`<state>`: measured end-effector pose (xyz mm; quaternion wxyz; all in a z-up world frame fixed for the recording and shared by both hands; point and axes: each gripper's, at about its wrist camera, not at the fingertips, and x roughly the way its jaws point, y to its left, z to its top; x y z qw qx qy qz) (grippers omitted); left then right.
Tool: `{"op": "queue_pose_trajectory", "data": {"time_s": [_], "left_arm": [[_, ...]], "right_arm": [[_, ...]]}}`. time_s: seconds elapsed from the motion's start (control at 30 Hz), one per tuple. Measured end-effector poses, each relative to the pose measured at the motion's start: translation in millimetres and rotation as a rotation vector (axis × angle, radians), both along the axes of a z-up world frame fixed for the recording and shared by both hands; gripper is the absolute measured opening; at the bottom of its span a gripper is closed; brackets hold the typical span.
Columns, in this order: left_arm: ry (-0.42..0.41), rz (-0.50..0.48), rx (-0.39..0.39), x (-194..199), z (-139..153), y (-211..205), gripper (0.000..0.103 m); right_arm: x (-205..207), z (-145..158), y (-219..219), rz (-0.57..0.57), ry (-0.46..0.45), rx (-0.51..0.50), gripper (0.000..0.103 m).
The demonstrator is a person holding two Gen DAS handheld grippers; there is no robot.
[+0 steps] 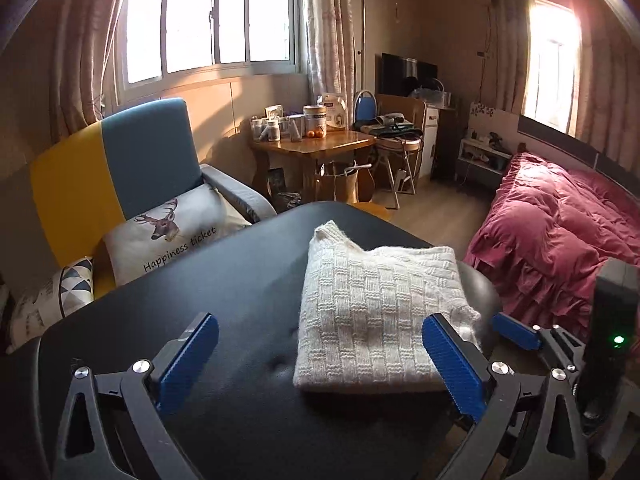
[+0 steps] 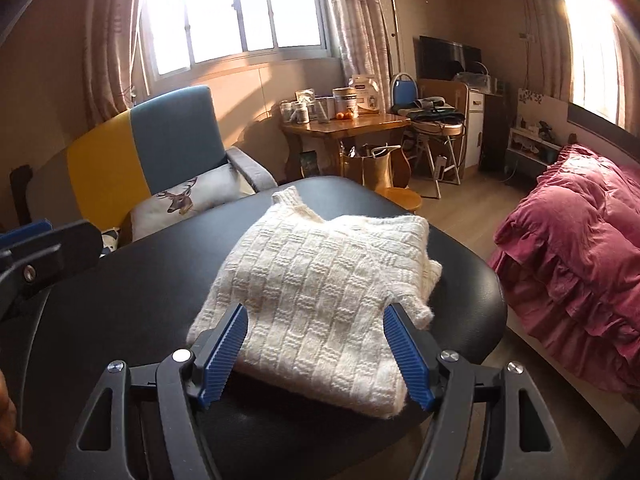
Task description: Fold clothes
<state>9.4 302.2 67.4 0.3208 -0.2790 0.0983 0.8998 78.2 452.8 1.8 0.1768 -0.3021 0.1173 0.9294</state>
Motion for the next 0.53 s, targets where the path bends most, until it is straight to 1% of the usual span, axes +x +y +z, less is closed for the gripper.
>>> {"op": "queue_pose_trajectory", "data": {"time_s": [0.07, 0.17, 0.27, 0.4, 0.53], "left_arm": [[0.001, -0.023, 0.015, 5, 6, -3, 0.103], [0.016, -0.052, 0.018, 13, 13, -3, 0.103], [0.008, -0.075, 0.023, 15, 16, -3, 0.103], [0.025, -0.064, 0.029, 16, 13, -3, 0.103], [0.036, -0.024, -0.014, 13, 5, -1, 0.103]], "right_arm": [[-1, -1, -7, 0.013, -0.008, 0.004, 0.072], [-1, -2, -11, 0.030, -0.022, 0.008, 0.072], [-1, -4, -15, 0.036, -0.037, 0.027, 0.072], [-2, -9, -15, 0.026, -0.063, 0.038, 0.072], [-3, -15, -11, 0.011, -0.082, 0.032, 0.072]]}}
